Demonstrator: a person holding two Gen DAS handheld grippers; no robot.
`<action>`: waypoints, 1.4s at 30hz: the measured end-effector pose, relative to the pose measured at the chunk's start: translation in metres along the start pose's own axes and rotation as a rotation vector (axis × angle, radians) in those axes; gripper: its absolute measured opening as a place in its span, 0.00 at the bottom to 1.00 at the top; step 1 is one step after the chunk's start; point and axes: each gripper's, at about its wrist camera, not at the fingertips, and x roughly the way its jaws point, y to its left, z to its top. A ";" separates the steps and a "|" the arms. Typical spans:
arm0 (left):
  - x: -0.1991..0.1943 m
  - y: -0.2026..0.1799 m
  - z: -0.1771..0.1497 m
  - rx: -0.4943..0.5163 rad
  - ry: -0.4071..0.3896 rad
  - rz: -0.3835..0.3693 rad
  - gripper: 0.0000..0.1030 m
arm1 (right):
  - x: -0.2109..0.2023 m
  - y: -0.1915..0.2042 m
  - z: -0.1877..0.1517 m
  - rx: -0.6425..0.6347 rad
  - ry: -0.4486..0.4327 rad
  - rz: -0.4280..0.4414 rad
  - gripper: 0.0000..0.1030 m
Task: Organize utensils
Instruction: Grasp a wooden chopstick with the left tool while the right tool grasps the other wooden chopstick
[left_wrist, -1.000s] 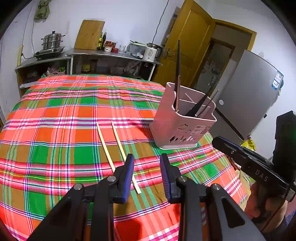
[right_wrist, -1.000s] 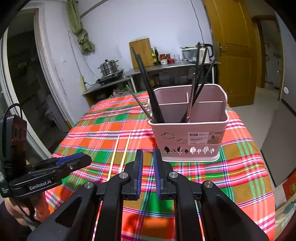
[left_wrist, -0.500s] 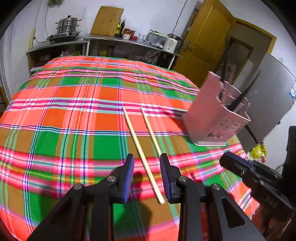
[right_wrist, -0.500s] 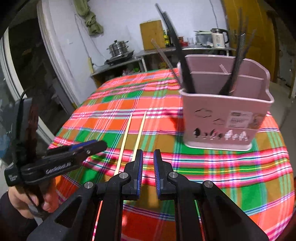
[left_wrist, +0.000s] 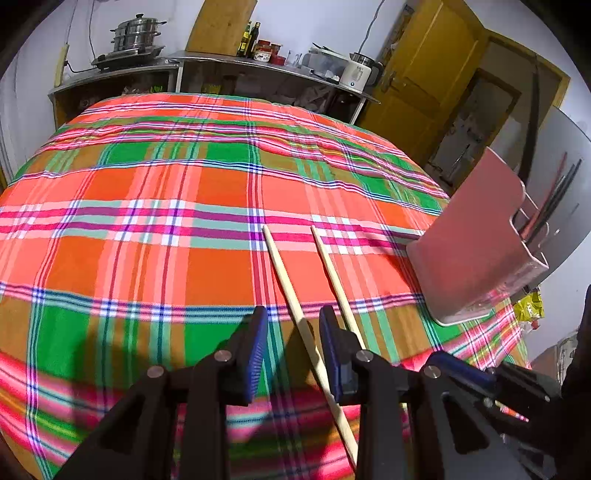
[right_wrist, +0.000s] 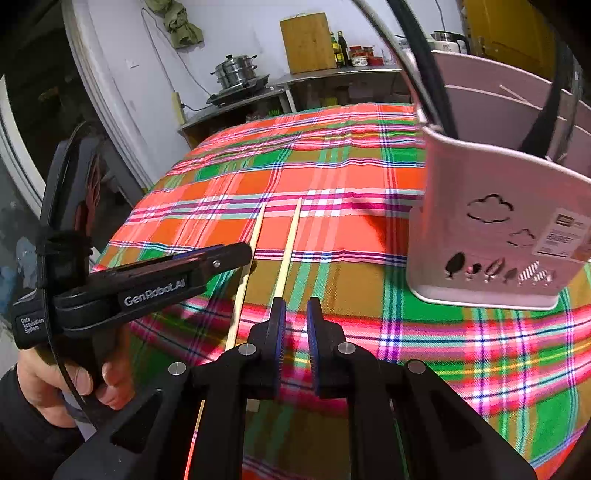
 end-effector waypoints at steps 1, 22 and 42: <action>0.003 -0.001 0.001 0.004 0.001 0.001 0.29 | 0.000 0.000 0.000 0.001 0.002 0.000 0.11; -0.032 0.051 -0.021 -0.053 -0.033 0.165 0.05 | 0.041 0.016 0.008 -0.032 0.068 0.008 0.08; -0.021 0.073 0.005 -0.038 0.001 0.145 0.15 | 0.056 0.041 0.039 -0.087 0.076 0.033 0.09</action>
